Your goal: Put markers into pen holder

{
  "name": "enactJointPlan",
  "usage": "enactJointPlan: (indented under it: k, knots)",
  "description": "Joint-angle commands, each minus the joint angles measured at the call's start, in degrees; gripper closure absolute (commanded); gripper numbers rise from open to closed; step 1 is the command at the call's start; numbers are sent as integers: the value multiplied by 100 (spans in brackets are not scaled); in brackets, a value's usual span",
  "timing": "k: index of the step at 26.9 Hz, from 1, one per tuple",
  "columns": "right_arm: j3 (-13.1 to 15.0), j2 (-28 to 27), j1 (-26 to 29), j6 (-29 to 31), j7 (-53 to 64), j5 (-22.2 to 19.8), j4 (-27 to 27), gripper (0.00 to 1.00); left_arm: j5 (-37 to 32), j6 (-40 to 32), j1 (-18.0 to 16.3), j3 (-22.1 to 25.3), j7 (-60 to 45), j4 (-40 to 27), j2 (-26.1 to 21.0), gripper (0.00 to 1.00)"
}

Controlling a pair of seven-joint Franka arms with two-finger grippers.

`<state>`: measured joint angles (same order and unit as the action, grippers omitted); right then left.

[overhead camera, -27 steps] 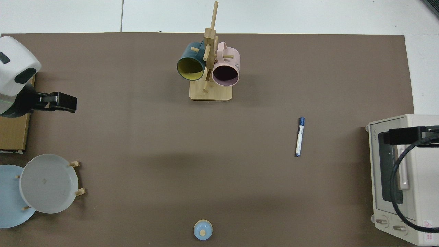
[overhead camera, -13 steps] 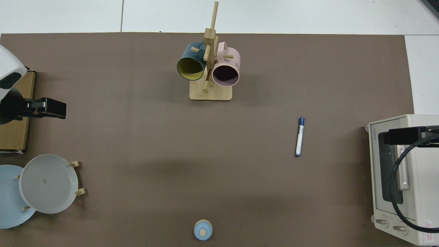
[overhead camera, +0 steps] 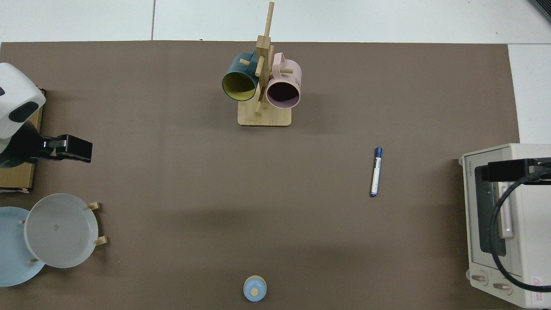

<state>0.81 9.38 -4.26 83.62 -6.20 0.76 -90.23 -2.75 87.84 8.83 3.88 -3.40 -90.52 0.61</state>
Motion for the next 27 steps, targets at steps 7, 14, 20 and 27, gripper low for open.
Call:
enactJointPlan:
  k: [7, 14, 20, 27]
  knots:
    - [-2, 116, 13, 23, -74, 38, -135, 0, 90, -39, 92, 104, -2, -115, 150, 0]
    - [-2, 116, 13, 23, -74, 38, -135, 0, 134, 14, 145, 69, 6, -115, 159, 0]
    - [-2, 116, 13, 23, -74, 38, -135, 0, 468, 5, 84, 69, 6, -220, 220, 0]
    - [-2, 125, 13, -12, -74, 38, -126, 0, 565, 418, 83, 104, 42, -817, 537, 0]
